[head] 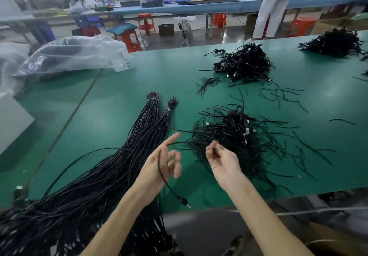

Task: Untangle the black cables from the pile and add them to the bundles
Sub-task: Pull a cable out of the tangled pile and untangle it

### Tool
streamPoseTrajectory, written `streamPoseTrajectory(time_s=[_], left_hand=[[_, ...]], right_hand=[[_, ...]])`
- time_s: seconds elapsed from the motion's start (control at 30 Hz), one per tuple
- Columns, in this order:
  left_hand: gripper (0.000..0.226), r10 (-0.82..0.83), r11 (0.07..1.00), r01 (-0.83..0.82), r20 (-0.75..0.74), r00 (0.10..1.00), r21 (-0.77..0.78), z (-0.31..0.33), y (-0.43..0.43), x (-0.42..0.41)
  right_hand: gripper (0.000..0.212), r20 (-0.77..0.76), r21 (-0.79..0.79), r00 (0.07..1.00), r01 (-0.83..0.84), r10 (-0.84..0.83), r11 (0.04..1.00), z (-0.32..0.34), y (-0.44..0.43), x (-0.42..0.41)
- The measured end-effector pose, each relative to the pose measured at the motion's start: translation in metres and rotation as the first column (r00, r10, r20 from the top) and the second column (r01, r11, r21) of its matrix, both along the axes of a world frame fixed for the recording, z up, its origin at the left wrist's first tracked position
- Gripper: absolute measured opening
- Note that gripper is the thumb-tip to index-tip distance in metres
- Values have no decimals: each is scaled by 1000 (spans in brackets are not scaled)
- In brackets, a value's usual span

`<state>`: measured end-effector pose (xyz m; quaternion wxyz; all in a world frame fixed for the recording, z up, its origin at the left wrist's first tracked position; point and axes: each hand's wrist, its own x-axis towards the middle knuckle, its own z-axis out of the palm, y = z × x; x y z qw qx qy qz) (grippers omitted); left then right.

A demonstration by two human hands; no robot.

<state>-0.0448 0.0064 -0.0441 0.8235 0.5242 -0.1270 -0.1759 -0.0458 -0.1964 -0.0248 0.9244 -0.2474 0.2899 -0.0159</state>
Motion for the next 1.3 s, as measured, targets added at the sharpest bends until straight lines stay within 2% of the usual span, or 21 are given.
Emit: streamPoseTrajectory(time_s=[0.1, 0.2, 0.27, 0.37, 0.43, 0.53, 0.63, 0.7, 0.9, 0.97, 1.1, 1.13, 1.23, 1.3], left_hand=[[54, 175, 983, -180, -144, 974, -24, -3, 0, 11], [61, 273, 959, -283, -182, 945, -32, -9, 11, 20], [62, 299, 929, -337, -222, 928, -153, -11, 18, 25], [51, 311, 851, -432, -378, 872, -298, -14, 24, 33], [41, 274, 866, -405, -402, 874, -292, -17, 24, 33], [44, 257, 878, -387, -406, 877, -281, -20, 29, 32], [50, 243, 812, -426, -434, 868, -399, -20, 32, 31], [45, 228, 779, -440, -452, 862, -446, -22, 33, 31], [31, 238, 879, -367, -385, 892, -305, -27, 29, 34], [31, 226, 892, -338, -351, 909, -301, -28, 30, 35], [47, 217, 919, -294, -285, 934, -262, -30, 29, 35], [49, 214, 924, -286, -277, 937, -254, -30, 28, 35], [49, 209, 930, -276, -270, 940, -241, -30, 28, 35], [46, 209, 939, -264, -244, 947, -219, -30, 28, 34]], right_hand=[[22, -3, -231, 1000, -18, 18, 973, -27, 7, -12], [24, 40, -376, 999, -19, 37, 927, -48, 2, -23], [24, 99, -531, 989, -41, 109, 846, -54, 0, -28], [23, 127, -740, 968, -54, 218, 671, -56, 7, -33], [23, 133, -761, 968, -38, 213, 648, -57, 10, -32], [23, 138, -771, 972, -15, 190, 637, -59, 9, -32], [27, 167, -767, 974, 29, 155, 641, -61, 9, -36], [29, 180, -757, 974, 50, 134, 652, -62, 8, -36], [21, 186, -811, 964, 40, 192, 584, -62, 9, -35], [27, 174, -866, 966, 57, 192, 497, -61, 13, -35], [43, 182, -953, 960, 119, 214, 277, -63, 17, -38], [45, 177, -971, 956, 131, 235, 201, -63, 19, -39], [45, 142, -973, 947, 187, 287, -138, -66, 25, -39], [45, 131, -932, 936, 228, 326, -281, -69, 29, -38]])
